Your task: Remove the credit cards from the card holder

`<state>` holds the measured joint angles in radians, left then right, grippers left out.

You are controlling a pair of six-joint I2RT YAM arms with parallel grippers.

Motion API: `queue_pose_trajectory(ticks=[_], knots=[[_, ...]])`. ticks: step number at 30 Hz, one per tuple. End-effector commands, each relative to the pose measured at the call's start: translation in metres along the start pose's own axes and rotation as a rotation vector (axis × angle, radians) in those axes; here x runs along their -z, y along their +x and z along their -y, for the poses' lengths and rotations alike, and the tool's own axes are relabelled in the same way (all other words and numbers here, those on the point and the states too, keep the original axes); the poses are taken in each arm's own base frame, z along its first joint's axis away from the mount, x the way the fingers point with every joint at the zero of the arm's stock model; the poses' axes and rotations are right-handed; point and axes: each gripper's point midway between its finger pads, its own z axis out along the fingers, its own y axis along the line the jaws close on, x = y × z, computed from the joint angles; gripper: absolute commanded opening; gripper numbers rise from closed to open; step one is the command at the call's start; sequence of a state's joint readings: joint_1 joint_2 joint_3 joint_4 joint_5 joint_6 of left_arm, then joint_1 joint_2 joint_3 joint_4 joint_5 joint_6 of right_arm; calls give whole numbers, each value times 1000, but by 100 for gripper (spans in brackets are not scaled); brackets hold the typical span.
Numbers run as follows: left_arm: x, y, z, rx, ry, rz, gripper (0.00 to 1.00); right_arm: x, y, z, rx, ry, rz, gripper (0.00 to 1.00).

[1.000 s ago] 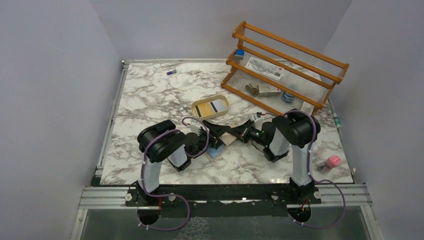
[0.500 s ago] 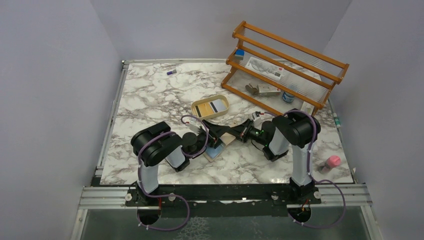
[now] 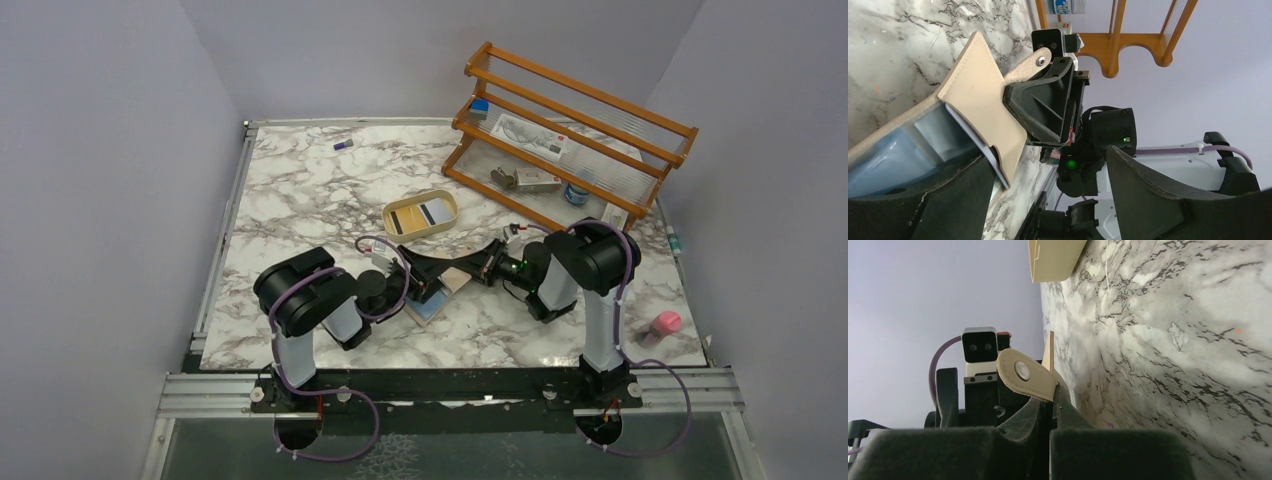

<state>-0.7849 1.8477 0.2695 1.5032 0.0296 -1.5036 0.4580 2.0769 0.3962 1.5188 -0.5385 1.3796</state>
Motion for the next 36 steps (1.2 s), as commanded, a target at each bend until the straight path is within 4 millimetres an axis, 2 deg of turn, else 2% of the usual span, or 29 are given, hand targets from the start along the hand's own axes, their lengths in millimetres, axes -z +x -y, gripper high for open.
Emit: queue_pose_trajectory(ticks=[1,3,8,10,16,23,30,36], knots=[[10,-9,43,-5,159,39,77,6,-17,-38,142,-181,89,1],[11,-10,42,-6,157,41,72,6,-17,-38,143,-181,89,1],[10,-10,43,-9,161,42,41,6,-16,-39,147,-184,87,0],[11,-10,43,-11,158,42,37,6,-17,-38,146,-182,89,1],[16,-10,42,-29,139,42,36,6,-16,-35,142,-174,88,1],[23,-20,34,-62,78,100,34,6,-16,-35,144,-175,87,1],[16,-20,29,-98,41,97,33,6,-15,-37,151,-180,80,1],[15,-10,7,-88,-72,53,34,7,-16,-35,149,-175,88,1]])
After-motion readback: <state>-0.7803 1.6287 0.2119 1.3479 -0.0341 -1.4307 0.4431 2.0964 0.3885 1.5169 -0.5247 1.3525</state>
